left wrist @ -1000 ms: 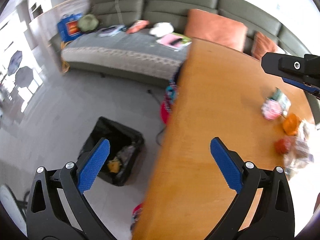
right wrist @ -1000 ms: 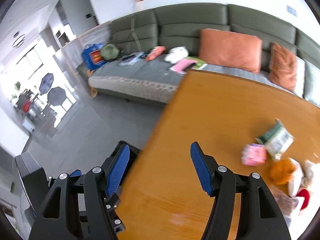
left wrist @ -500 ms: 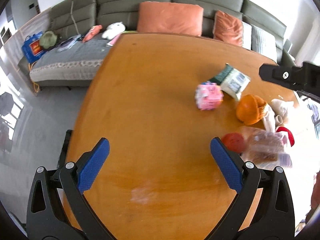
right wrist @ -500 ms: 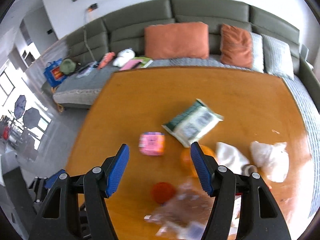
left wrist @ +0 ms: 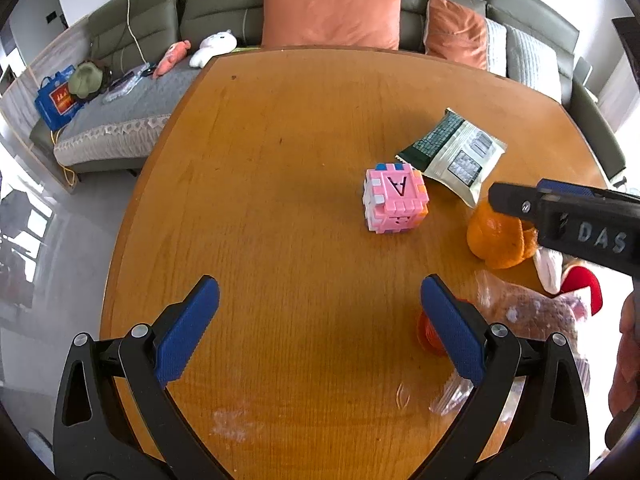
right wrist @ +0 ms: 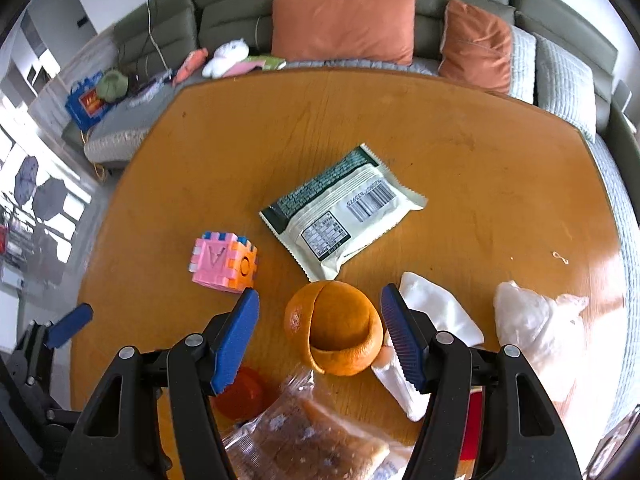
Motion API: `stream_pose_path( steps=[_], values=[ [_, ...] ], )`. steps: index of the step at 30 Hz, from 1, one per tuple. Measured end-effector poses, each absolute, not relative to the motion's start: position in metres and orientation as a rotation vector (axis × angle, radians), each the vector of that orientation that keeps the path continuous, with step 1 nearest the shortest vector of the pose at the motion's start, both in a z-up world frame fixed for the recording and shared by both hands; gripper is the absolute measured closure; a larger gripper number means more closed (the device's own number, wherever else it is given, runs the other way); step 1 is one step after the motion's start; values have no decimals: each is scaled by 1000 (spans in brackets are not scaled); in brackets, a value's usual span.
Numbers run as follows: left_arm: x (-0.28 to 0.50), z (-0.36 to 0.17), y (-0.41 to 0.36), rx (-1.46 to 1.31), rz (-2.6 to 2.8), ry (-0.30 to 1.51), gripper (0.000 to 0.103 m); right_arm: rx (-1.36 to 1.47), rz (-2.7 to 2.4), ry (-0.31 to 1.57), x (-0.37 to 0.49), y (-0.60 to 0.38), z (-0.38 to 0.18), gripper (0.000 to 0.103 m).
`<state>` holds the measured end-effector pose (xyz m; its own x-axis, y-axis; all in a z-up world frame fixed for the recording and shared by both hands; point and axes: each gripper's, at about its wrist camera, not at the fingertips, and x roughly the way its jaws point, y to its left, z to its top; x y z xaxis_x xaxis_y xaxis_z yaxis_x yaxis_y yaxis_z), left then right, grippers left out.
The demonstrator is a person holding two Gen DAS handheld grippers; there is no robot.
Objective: Collect trash
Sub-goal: 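Grasp the pink letter block with the left tool while the right tool grasps the orange peel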
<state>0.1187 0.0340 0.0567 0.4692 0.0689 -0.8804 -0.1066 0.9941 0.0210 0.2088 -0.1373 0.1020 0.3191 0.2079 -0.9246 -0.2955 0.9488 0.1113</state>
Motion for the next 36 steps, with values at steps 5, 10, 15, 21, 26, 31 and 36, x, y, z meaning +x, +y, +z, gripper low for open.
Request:
stream_pose_path(
  steps=[5, 10, 15, 21, 26, 31, 36],
  values=[
    [128, 50, 36, -56, 112, 1098, 6, -113, 332, 1235, 212, -132, 92, 38],
    [136, 46, 33, -61, 99, 1111, 6, -126, 316, 1266, 216, -133, 82, 45],
    [150, 44, 28, -62, 75, 1121, 6, -44, 354, 1212, 218, -144, 95, 56],
    [168, 38, 19, -103, 36, 1125, 6, 47, 344, 1124, 220, -168, 124, 56],
    [186, 34, 12, -121, 36, 1094, 6, 82, 340, 1095, 224, -179, 138, 56],
    [199, 22, 11, -107, 24, 1107, 63, 88, 318, 1084, 221, -181, 143, 56],
    [186, 24, 24, -158, 9, 1095, 63, 84, 307, 1071, 213, -174, 151, 56]
  ],
)
